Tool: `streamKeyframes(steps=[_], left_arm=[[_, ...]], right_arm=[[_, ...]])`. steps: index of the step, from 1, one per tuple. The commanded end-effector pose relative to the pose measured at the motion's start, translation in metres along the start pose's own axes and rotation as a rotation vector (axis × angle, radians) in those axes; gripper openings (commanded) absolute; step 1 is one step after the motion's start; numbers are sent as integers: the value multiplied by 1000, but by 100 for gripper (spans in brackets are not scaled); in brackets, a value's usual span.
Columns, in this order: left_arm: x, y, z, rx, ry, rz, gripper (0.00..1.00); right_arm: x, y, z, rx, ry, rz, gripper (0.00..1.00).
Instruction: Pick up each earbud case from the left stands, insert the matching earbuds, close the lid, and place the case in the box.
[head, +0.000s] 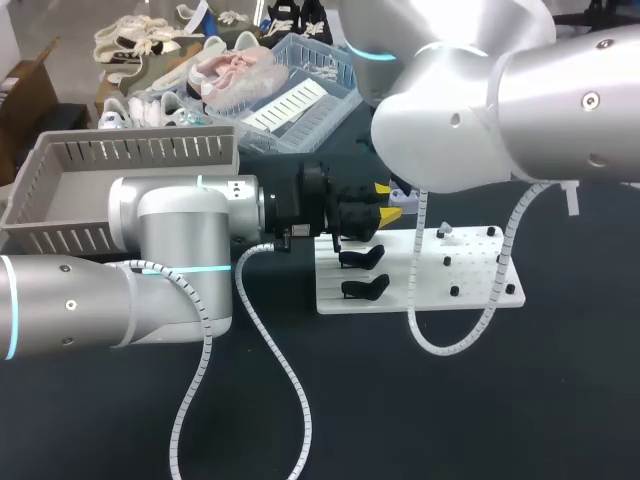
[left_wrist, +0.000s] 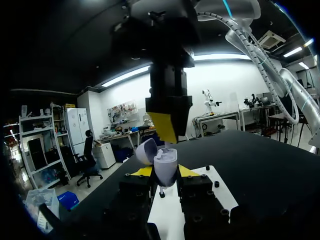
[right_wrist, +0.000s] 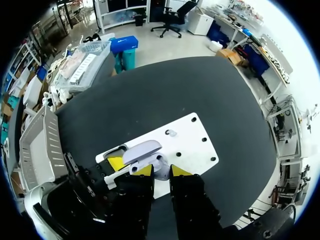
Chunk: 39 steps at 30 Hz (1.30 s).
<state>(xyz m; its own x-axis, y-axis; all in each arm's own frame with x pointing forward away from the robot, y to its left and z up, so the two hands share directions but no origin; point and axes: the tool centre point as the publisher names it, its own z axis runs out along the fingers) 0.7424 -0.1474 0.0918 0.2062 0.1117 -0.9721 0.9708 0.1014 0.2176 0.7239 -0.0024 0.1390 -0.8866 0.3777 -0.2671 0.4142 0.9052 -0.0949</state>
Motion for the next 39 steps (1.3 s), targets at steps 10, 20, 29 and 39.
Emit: streamKeyframes(steps=[10,20,29,39], left_arm=[[0,-1,0,-4,-1,2,0],[0,-1,0,-4,-1,2,0],[0,-1,0,-4,-1,2,0],[0,-1,0,-4,-1,2,0]], right_arm=[[-3,0,1,-6,-1,0,0],[-2,2,7,-6,13,0,0],[-1,7,10,-6,20,-7,0],[1,6,12,-6,21,-15,28]])
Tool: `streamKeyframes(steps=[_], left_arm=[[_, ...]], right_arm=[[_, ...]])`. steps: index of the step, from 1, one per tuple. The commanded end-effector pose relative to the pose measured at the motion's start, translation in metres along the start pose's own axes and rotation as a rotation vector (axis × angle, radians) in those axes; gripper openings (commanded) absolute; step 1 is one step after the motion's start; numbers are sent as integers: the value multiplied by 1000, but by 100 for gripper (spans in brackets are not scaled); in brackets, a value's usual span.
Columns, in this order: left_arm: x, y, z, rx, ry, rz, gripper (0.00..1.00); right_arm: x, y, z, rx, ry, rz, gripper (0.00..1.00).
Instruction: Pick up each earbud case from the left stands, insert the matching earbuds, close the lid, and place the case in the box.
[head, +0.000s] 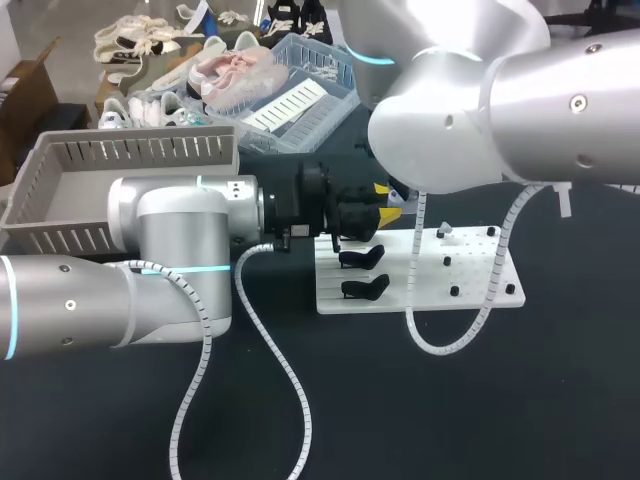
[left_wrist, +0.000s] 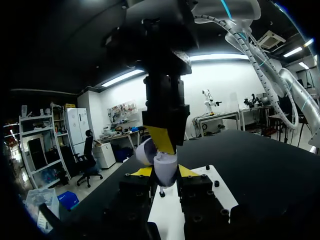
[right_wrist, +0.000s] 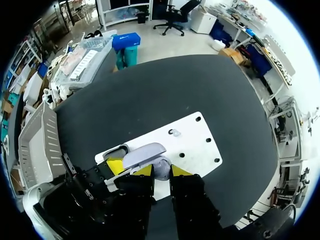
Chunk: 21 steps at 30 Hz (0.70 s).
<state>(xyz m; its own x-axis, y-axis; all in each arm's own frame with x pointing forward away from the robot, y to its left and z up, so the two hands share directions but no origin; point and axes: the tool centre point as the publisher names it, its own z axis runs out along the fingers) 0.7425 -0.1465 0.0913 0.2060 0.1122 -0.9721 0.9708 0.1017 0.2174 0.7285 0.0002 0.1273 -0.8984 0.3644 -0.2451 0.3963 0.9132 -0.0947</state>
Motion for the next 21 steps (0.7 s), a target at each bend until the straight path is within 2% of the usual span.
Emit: streamKeyframes(steps=[1,3,4,6,14,15,21], left_arm=[[0,-1,1,-4,-1,2,0],[0,-1,1,-4,-1,2,0],[0,-1,1,-4,-1,2,0],[0,-1,1,-4,-1,2,0],[0,-1,1,-4,-1,2,0],[0,-1,1,-4,-1,2,0],[0,-1,1,-4,-1,2,0]], right_arm=[[1,1,0,-3,3,5,43],[1,0,1,-6,8,8,69],[1,-1,1,-7,9,8,73],[1,-2,0,-9,10,12,74],[5,-7,-6,-23,-4,18,61],[5,-7,-6,-23,-5,18,55],[6,-9,-8,-27,-6,21,50]])
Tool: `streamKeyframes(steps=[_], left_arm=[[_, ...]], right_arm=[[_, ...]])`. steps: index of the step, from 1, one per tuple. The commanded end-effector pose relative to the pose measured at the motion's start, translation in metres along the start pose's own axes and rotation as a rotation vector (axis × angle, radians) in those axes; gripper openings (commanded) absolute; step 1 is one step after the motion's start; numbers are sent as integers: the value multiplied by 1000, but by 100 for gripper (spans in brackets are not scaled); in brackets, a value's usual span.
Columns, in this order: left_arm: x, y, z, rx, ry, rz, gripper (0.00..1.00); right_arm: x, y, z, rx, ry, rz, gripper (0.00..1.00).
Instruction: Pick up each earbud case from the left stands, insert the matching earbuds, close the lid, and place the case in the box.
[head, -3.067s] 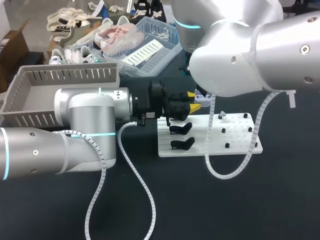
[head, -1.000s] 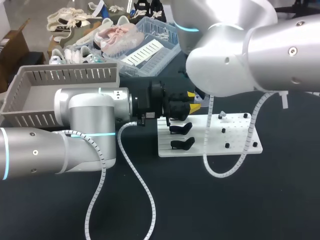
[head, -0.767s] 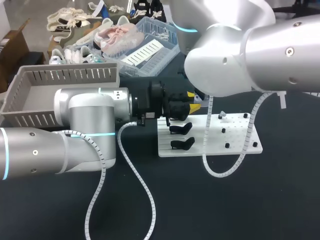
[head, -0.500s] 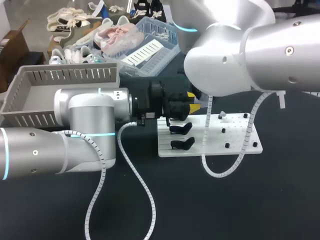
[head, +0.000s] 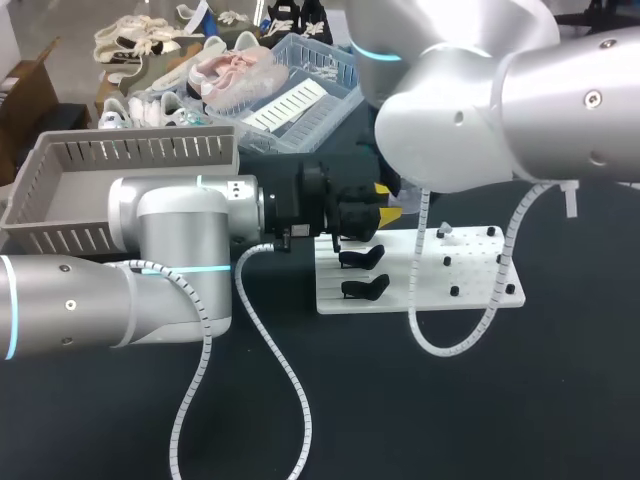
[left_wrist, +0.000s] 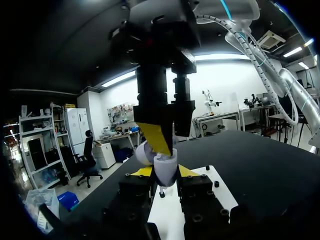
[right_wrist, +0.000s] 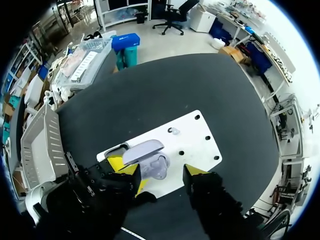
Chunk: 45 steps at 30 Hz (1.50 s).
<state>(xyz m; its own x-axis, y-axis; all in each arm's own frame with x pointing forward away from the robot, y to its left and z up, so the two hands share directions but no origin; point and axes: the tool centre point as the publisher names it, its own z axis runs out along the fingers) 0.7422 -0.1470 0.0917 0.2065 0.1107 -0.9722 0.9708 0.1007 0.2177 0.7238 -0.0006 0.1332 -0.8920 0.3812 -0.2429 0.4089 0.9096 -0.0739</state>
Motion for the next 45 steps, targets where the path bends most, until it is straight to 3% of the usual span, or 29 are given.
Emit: streamKeyframes(steps=[1,24,45], left_arm=[[0,-1,0,-5,0,1,0],[0,-1,0,-5,0,1,0],[0,-1,0,-5,0,1,0]], right_arm=[[4,-6,-2,-9,-14,5,51],[16,-13,1,-21,1,8,50],[14,-20,-2,-23,-4,19,49]])
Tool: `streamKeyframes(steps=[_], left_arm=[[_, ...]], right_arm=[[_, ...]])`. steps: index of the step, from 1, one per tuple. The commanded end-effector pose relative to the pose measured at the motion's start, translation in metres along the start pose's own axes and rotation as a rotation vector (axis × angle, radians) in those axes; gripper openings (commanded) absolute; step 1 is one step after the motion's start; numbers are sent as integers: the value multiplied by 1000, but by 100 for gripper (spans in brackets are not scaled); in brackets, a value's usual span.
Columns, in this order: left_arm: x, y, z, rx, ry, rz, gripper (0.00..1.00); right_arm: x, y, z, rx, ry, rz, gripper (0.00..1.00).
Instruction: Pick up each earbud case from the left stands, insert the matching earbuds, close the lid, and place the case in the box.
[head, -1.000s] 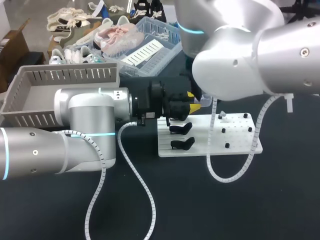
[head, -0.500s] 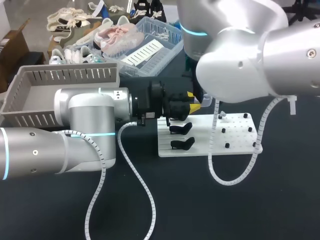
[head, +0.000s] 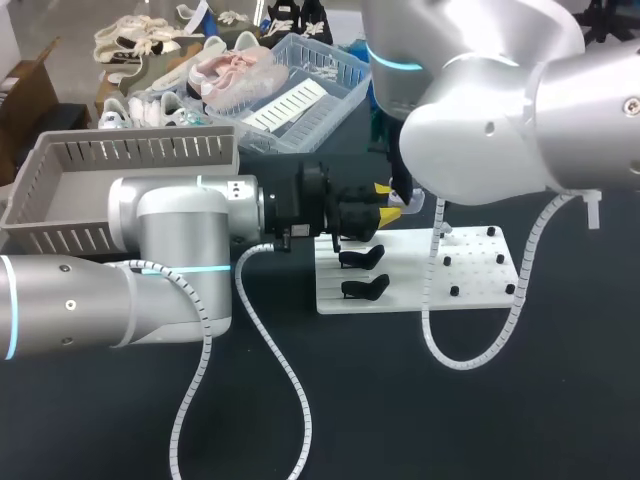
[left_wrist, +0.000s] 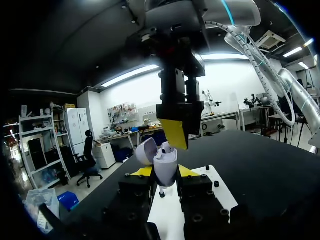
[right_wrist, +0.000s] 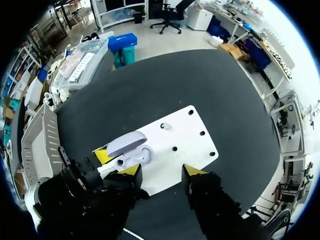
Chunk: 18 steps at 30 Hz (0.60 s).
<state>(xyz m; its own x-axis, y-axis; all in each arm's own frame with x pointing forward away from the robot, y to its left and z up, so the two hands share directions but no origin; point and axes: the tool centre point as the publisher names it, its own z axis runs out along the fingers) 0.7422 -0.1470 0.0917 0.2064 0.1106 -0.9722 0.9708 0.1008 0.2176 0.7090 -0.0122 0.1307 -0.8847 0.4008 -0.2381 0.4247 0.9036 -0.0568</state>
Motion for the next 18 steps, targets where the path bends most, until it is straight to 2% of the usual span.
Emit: streamKeyframes(steps=[1,6,15,18], left_arm=[[0,-1,0,-5,0,2,0],[0,-1,0,-5,0,2,0],[0,-1,0,-5,0,2,0],[0,-1,0,-5,0,2,0]], right_arm=[[6,-6,-5,-9,-20,0,49],[10,-21,-12,-4,-44,-8,49],[17,-48,-9,38,-104,-135,49],[19,-57,-4,16,-110,-191,54]])
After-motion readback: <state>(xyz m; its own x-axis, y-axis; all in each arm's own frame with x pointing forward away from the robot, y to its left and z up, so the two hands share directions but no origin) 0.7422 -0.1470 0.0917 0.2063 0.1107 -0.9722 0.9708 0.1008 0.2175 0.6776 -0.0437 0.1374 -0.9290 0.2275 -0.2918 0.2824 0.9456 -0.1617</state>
